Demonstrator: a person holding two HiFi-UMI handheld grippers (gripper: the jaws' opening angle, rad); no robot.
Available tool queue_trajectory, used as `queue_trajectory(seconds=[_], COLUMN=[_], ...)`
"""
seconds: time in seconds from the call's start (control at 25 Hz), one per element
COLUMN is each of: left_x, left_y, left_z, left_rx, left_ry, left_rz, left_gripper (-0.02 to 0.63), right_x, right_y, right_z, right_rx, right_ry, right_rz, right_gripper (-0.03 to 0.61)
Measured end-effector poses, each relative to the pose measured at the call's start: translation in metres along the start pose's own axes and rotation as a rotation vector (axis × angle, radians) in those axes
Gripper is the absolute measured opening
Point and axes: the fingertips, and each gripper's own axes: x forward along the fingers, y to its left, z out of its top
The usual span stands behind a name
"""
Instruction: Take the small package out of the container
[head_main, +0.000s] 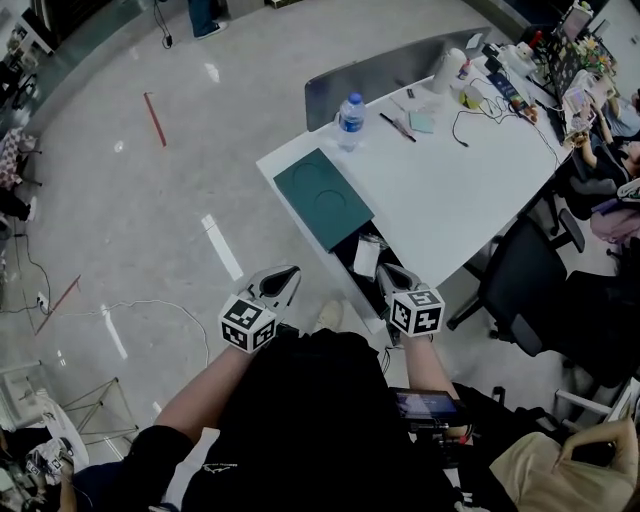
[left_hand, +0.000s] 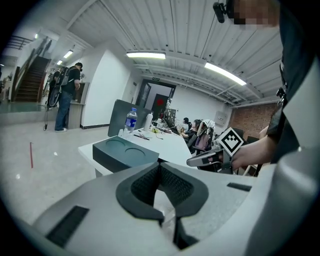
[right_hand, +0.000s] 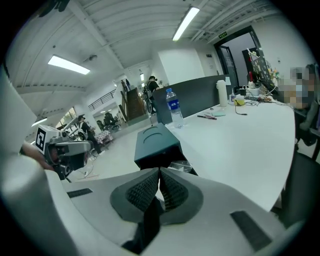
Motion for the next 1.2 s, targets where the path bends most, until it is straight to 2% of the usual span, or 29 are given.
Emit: queue_trajectory(seconds=[0.28, 0.48, 0.76, 1.04, 1.2], left_x=[0.007, 0.016, 0.034, 0.037, 0.035], left_y=[0.005, 0.017, 0.023, 0.027, 0.029], left_z=[0.0, -0.001, 0.013, 0.004, -0.002], left_rx=[-0.02, -0.03, -0.013, -0.028, -0.046], left_ry=[0.02, 0.046, 0.049, 0.073, 0.077], left_rz=[0.001, -0.037, -0.12, -0.177, -0.195], left_gripper=[0.011, 0.011, 0.011, 0.011, 0.011], right_x=[0.012, 0.021, 0.027, 0.04, 0.047], right_y=[-0.012, -0.017, -0.02, -0.022, -0.026], right_z=[-0.007, -0.014, -0.021, -0.025, -0.033], right_rx=[0.027, 0.066, 0.106, 0.101, 0.101], right_ry=[0.076, 0.135, 0.191, 0.275, 0.339], right_rz=[-0.035, -0.061, -0.114, -0.158, -0.198], right_gripper=[0.028, 0.031, 0.09, 0.168, 0.181])
